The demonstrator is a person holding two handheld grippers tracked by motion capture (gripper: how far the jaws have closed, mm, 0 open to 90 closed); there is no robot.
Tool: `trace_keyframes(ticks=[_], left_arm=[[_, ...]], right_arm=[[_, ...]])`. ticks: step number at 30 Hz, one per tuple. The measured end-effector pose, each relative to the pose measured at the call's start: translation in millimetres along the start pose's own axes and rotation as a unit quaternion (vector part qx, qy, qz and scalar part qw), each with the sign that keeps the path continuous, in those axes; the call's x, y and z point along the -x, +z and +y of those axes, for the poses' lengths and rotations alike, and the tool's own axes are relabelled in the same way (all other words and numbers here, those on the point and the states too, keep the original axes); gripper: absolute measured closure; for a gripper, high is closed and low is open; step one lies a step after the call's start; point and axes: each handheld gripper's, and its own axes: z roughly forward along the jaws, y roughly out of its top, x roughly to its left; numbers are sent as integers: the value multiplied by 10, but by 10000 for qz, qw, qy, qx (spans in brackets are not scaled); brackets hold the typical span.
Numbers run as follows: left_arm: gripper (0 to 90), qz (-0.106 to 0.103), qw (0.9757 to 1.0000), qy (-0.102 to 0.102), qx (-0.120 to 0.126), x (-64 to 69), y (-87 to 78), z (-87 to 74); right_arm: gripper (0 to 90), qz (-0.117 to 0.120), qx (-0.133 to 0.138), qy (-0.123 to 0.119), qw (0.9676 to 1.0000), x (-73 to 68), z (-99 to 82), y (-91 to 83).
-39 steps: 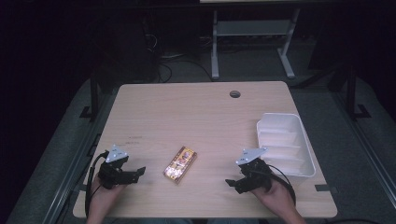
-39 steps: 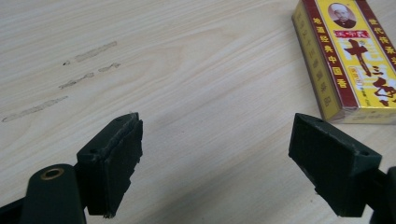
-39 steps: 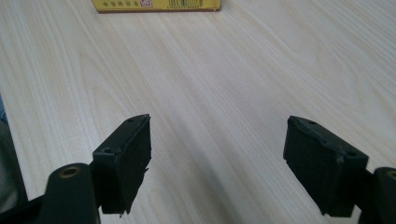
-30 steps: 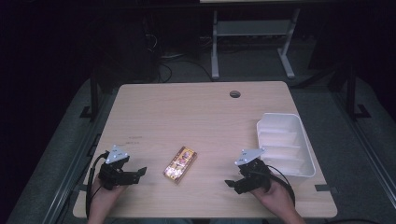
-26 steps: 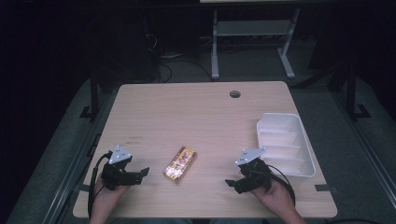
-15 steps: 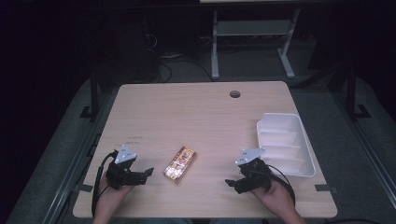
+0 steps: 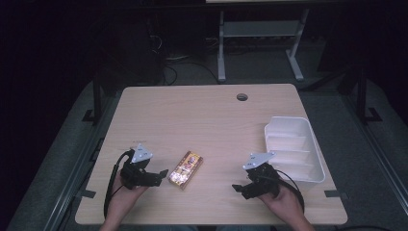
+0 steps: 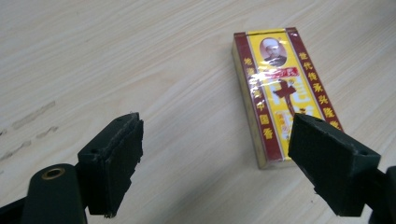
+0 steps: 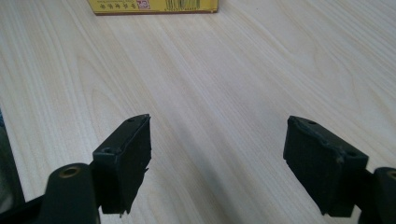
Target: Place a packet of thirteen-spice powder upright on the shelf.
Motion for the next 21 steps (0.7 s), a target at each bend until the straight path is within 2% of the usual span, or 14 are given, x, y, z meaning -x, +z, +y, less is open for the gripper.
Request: trace_keyframes(ticks=[12, 21], left_arm=[[178, -57, 10000, 1, 51, 88, 121, 259], [201, -179, 9998, -7, -13, 160, 236, 326]], right_arm=[[227, -11, -19, -20, 10000, -15, 3, 3], [227, -12, -6, -22, 10000, -12, 0, -1]])
